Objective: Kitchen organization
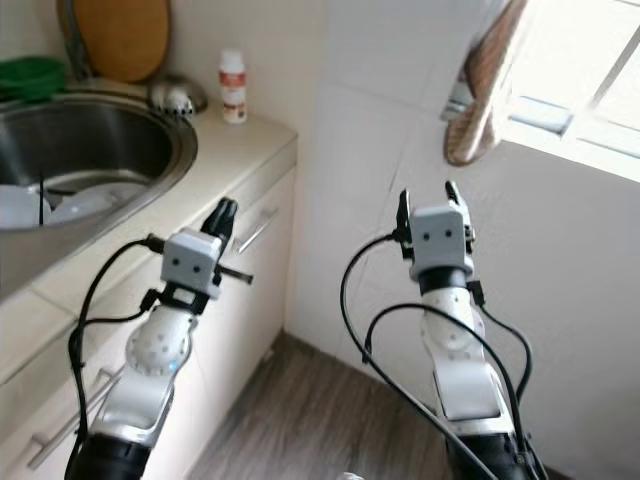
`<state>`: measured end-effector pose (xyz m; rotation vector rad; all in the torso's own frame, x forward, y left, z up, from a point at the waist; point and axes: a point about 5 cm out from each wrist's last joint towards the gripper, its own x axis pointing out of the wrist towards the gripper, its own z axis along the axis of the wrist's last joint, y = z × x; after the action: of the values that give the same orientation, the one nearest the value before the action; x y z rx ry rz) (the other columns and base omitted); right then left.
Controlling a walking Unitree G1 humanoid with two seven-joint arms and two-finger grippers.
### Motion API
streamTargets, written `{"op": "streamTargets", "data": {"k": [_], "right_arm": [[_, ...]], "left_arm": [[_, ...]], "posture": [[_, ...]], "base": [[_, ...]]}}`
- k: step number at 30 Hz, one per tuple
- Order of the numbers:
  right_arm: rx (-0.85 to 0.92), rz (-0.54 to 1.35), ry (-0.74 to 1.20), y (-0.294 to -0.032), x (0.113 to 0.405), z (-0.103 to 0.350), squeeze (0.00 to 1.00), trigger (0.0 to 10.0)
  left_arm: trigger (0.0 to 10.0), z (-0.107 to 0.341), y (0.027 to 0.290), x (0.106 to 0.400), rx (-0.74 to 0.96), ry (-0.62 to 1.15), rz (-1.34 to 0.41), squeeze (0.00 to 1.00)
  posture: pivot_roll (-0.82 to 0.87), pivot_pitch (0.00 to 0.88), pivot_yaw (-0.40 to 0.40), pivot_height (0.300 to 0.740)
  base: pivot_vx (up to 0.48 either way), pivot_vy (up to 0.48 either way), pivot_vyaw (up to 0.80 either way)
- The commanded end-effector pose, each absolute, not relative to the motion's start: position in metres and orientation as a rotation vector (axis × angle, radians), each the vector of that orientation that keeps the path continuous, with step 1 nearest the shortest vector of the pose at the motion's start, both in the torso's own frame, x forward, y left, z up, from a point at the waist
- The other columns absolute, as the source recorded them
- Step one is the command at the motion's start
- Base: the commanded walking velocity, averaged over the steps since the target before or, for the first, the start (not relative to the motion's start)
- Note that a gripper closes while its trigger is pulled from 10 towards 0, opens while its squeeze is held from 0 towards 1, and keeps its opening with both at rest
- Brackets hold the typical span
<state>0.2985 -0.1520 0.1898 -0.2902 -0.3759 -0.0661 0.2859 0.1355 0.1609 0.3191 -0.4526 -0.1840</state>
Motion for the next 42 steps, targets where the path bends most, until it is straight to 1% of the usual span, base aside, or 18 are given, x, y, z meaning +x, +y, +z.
{"op": "streamTargets", "data": {"k": [1, 3, 10, 17, 32, 42], "right_arm": [[-0.298, -0.117, -0.339, -0.166, 0.298, 0.184, 0.00, 10.0], [-0.300, -0.119, -0.330, -0.167, 0.298, 0.183, 0.00, 10.0], [-0.306, -0.127, -0.314, -0.167, 0.301, 0.181, 0.00, 10.0], [-0.326, -0.120, -0.305, -0.163, 0.300, 0.178, 0.00, 10.0], [-0.263, -0.176, -0.232, -0.170, 0.304, 0.172, 0.00, 10.0], [-0.269, -0.200, -0.229, -0.174, 0.306, 0.175, 0.00, 10.0]], "left_arm": [[10.0, 0.161, 0.122, 0.285, 0.304, -0.460, -0.230, 0.00], [10.0, 0.161, 0.122, 0.285, 0.303, -0.459, -0.230, 0.00], [10.0, 0.160, 0.123, 0.285, 0.303, -0.456, -0.228, 0.00], [10.0, 0.160, 0.123, 0.285, 0.307, -0.452, -0.231, 0.00], [10.0, 0.156, 0.119, 0.289, 0.304, -0.429, -0.263, 0.00], [10.0, 0.156, 0.112, 0.294, 0.297, -0.429, -0.287, 0.00]], "posture": [[-0.04, 0.000, -0.085, 0.740], [-0.04, 0.000, -0.086, 0.740], [-0.04, 0.000, -0.086, 0.740], [-0.04, 0.000, -0.079, 0.740], [-0.07, 0.000, -0.036, 0.740], [-0.10, 0.000, -0.022, 0.740]], "base": [[0.000, -0.480, 0.00], [0.000, -0.480, -0.27], [0.000, -0.480, -0.78], [0.000, -0.466, 0.00], [0.000, 0.000, 0.00], [0.000, 0.000, 0.00]]}}
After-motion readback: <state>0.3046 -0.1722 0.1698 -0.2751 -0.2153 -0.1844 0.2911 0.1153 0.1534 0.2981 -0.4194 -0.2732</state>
